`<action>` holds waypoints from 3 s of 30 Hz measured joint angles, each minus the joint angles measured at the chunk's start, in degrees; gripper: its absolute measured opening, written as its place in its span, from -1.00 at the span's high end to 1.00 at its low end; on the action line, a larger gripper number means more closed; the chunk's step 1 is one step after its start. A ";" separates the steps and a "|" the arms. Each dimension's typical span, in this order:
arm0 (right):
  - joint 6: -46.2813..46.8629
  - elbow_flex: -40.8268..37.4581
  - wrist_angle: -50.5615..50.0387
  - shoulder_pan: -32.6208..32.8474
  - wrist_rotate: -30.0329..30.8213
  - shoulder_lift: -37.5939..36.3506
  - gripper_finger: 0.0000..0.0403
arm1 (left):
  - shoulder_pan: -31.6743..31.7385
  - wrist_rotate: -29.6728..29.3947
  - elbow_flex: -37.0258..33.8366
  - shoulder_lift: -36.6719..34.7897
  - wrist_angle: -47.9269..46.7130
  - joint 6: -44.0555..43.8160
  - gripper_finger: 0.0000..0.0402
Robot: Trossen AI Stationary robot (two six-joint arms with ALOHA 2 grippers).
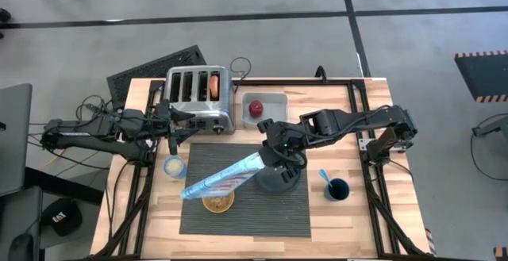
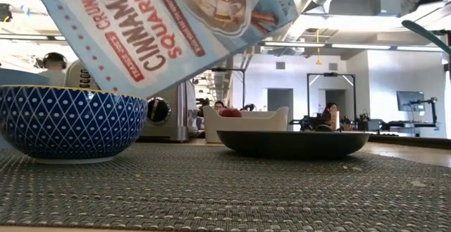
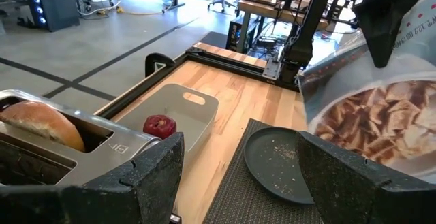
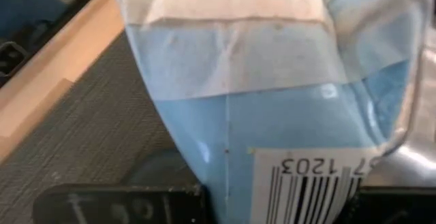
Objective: Arrange a breakfast setting
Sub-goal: Pour the cereal from the blue cereal box into the yellow patterned bowl
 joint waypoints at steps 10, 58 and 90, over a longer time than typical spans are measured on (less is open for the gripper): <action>0.05 0.00 -0.07 -0.04 -0.80 -0.02 0.61 | 0.01 0.00 -0.02 0.00 0.07 0.08 -0.33; 8.81 -18.56 12.78 -3.57 -7.42 -14.51 0.61 | 0.00 0.02 -0.02 0.00 0.04 1.01 -0.33; 15.66 -51.96 41.19 -4.26 -8.79 -29.33 0.61 | 0.00 0.02 -0.02 0.27 1.81 -0.34 -0.33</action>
